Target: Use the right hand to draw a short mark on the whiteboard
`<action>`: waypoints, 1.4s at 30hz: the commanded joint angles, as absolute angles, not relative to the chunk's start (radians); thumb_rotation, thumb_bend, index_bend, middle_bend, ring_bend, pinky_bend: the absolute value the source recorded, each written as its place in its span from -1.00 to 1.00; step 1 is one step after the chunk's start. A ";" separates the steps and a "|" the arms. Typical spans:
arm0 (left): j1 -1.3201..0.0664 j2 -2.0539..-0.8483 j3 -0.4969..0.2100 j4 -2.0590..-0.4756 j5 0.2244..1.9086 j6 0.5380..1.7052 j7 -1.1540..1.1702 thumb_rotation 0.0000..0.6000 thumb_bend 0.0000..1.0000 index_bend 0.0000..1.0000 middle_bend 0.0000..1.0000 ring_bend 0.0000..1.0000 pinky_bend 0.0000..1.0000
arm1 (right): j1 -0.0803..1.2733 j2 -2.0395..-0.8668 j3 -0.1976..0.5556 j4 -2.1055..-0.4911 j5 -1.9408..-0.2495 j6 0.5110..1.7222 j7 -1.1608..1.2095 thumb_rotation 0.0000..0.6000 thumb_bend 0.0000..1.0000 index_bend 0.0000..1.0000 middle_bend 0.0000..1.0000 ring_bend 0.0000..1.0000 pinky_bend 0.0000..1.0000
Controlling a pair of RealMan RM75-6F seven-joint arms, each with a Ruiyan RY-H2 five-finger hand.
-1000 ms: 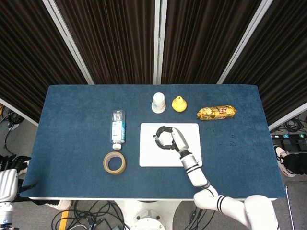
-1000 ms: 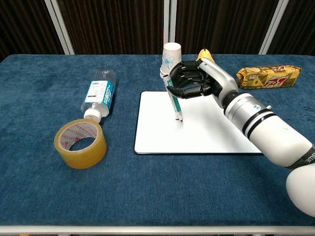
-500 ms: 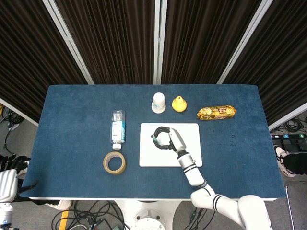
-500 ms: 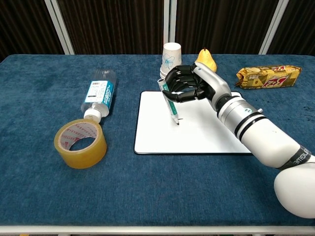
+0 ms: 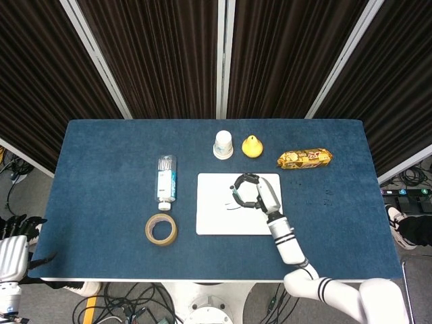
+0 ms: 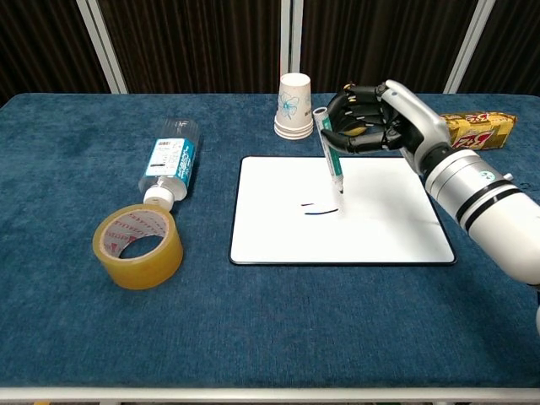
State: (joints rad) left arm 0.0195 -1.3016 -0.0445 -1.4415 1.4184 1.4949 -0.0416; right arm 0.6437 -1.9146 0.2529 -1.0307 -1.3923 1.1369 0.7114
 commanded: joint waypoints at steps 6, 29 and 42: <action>0.017 -1.299 -0.042 -1.448 1.424 1.496 -0.037 1.00 -1.00 -0.46 -0.57 -0.81 -0.85 | 0.624 -1.611 0.185 -1.243 -1.414 1.076 0.194 1.00 0.28 0.38 0.19 -0.30 -0.65; 0.014 -1.284 -0.034 -1.489 1.405 1.470 -0.006 1.00 -1.00 -0.46 -0.57 -0.81 -0.85 | 0.654 -1.606 0.055 -1.066 -1.320 0.903 -0.489 1.00 0.11 -0.02 -0.14 -0.68 -0.99; 0.012 -1.286 -0.036 -1.491 1.407 1.475 -0.005 1.00 -1.00 -0.46 -0.57 -0.81 -0.85 | 0.525 -1.437 0.069 -1.319 -1.334 1.121 -0.407 1.00 -0.01 -0.84 -0.61 -1.00 -1.00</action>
